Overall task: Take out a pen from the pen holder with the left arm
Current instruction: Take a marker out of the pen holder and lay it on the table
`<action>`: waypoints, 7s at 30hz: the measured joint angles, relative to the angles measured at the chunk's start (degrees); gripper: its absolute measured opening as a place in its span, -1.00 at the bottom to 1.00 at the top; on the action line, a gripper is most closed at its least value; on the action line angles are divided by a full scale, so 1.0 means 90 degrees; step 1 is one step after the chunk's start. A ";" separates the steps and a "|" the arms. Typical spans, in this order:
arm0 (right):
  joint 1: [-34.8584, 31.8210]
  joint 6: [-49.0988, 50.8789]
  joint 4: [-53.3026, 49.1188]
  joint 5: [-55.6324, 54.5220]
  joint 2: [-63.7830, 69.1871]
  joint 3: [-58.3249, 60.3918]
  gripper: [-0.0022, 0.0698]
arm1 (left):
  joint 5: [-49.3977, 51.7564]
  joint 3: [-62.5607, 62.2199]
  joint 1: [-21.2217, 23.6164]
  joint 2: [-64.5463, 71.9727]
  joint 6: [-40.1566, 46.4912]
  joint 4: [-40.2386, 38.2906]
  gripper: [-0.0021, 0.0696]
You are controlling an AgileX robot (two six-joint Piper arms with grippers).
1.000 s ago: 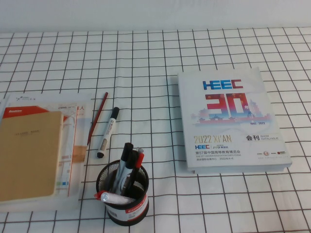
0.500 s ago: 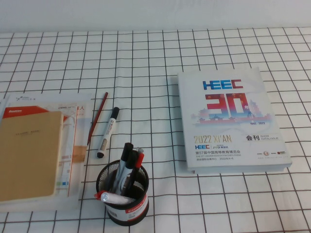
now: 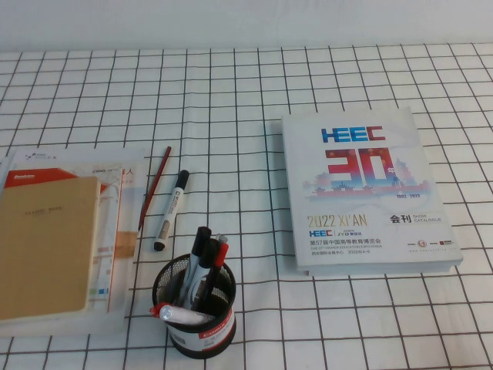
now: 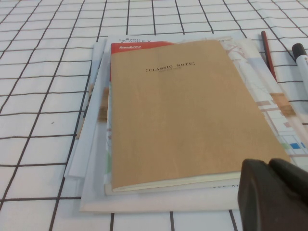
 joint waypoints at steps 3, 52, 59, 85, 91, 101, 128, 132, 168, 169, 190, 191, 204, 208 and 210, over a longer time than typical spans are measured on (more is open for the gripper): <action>0.0000 0.0000 0.0000 0.0000 0.0000 0.0000 -0.98 | 0.0000 0.0000 0.0000 0.0000 0.0000 0.0000 -0.95; 0.0000 0.0000 0.0000 0.0000 0.0000 0.0000 -0.98 | -0.0843 -0.0829 0.0000 0.0143 -0.1381 -0.1730 -0.95; 0.0000 0.0000 0.0000 0.0000 0.0000 0.0000 -0.98 | 0.0944 -0.2422 0.0000 0.1404 -0.0136 -0.1975 -0.95; 0.0000 0.0000 0.0000 0.0000 0.0000 0.0000 -0.98 | 0.1886 -0.3650 0.0000 0.5722 0.6957 -0.7149 -0.95; 0.0000 0.0000 0.0000 0.0000 0.0000 0.0000 -0.98 | 0.1949 -0.4083 -0.0360 0.6368 0.7419 -0.7484 -0.95; 0.0000 0.0000 0.0000 0.0000 0.0000 0.0000 -0.98 | 0.1377 -0.4700 -0.1755 0.7244 0.7440 -0.7386 -0.95; 0.0000 0.0000 0.0000 0.0000 0.0000 0.0000 -0.98 | 0.0787 -0.4722 -0.1849 0.8543 0.8902 -0.8057 0.11; 0.0000 0.0000 0.0000 0.0000 0.0000 0.0000 -0.98 | 0.0761 -0.4726 -0.1849 0.8673 0.9131 -0.8212 0.11; 0.0000 0.0000 0.0000 0.0000 0.0000 0.0000 -0.98 | 0.1030 -0.4726 -0.1849 0.8703 0.9278 -0.8302 -0.46; 0.0000 0.0000 0.0000 0.0000 0.0000 0.0000 -0.98 | 0.1061 -0.4726 -0.1849 0.8703 0.9278 -0.8302 -0.51; 0.0000 0.0000 0.0000 0.0000 0.0000 0.0000 -0.98 | 0.1343 -0.5298 -0.1849 0.8361 0.8331 -0.7713 -0.63; 0.0000 0.0000 0.0000 0.0000 0.0000 0.0000 -0.98 | 0.1428 -0.5401 -0.1849 0.8328 0.8063 -0.7499 -0.63; 0.0000 0.0000 0.0000 0.0000 0.0000 0.0000 -0.98 | 0.2228 -0.7118 -0.1849 0.8092 0.5116 -0.4849 -0.63; 0.0000 0.0000 0.0000 0.0000 0.0000 0.0000 -0.98 | 0.2347 -0.7820 -0.1849 0.8156 0.4253 -0.3967 -0.63; 0.0000 0.0000 0.0000 0.0000 0.0000 0.0000 -0.98 | 0.2555 -0.8257 -0.1849 0.8323 0.3597 -0.3437 -0.63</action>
